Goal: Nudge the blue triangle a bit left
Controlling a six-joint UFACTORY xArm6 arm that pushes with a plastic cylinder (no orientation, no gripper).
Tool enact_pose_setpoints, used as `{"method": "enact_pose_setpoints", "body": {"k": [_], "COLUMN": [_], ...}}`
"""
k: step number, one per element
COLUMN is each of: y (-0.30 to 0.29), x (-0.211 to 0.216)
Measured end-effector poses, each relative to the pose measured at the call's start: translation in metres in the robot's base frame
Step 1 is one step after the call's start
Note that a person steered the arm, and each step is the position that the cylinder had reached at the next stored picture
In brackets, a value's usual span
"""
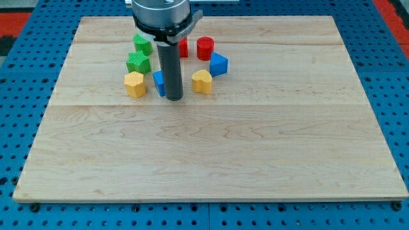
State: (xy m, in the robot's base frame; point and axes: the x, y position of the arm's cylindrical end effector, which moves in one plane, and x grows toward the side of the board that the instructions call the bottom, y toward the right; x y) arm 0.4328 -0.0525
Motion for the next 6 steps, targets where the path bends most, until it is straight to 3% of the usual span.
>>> {"method": "enact_pose_setpoints", "body": {"k": [2,3,6], "y": [0.024,0.074,0.129], "x": [0.041,0.042,0.042]}}
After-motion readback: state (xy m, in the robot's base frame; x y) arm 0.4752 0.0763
